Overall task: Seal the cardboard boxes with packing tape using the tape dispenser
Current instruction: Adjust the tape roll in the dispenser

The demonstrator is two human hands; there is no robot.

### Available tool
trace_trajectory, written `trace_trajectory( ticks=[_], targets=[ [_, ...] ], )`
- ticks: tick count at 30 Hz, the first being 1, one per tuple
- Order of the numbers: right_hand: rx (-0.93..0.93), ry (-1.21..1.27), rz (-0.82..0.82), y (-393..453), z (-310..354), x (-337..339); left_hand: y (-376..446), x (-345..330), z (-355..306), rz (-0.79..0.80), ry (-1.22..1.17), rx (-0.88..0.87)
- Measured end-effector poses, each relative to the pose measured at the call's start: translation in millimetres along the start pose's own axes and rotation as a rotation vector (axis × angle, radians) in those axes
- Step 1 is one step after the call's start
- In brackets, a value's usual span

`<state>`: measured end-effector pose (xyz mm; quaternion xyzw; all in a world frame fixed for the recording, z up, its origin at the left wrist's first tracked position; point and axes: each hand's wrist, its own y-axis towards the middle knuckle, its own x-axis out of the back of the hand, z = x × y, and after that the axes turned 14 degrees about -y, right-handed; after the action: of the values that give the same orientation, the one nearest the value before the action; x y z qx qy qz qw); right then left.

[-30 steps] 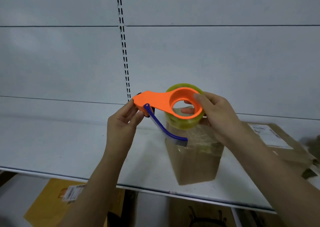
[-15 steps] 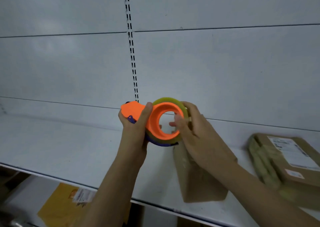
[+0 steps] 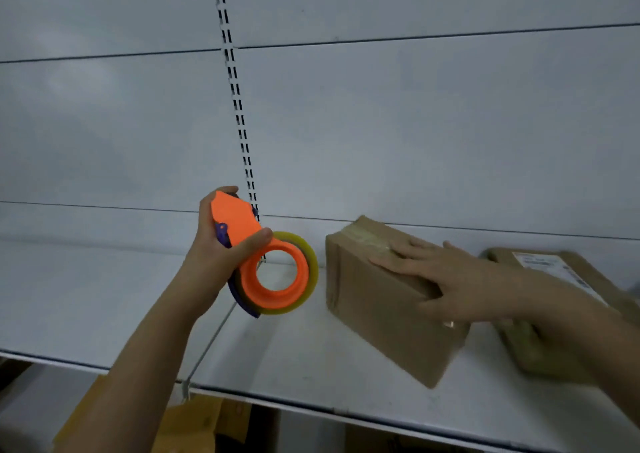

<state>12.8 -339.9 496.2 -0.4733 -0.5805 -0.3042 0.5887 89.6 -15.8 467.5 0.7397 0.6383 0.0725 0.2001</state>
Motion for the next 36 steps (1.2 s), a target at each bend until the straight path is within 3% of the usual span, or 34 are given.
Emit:
trace_trajectory(
  ticks=[4,7,11,14,19,21,25,28,36],
  targets=[
    [0.051,0.209,-0.003,-39.0,-44.2,-1.2,-0.2,1.2,-7.1,0.239,0.139,0.063],
    [-0.022,0.329,-0.136,-51.0,-50.8,0.6,-6.6,-0.3,-11.4,0.373,0.13,0.146],
    [-0.072,0.385,-0.489,-32.5,-3.7,19.9,-25.2,-14.3,-13.5,0.451,0.079,0.146],
    [-0.057,0.496,-0.572,-9.8,50.9,38.1,-41.2,-31.5,-16.9,0.461,0.155,0.084],
    [-0.12,0.551,-0.578,23.2,103.5,46.5,-60.7,-51.7,-13.3,0.373,0.655,-0.116],
    [-0.173,0.617,-0.587,27.1,106.4,43.2,-63.3,-51.2,-8.6,0.319,0.749,-0.15],
    [-0.236,0.873,-0.449,29.5,104.6,36.1,-68.5,-50.6,-3.7,0.273,0.915,-0.245],
    [-0.215,1.209,-0.341,29.1,99.7,40.1,-70.0,-51.0,-1.3,0.264,0.925,-0.29],
    [-0.158,1.417,-0.271,26.8,89.9,36.8,-72.6,-49.5,9.8,0.22,0.851,-0.359]
  ],
)
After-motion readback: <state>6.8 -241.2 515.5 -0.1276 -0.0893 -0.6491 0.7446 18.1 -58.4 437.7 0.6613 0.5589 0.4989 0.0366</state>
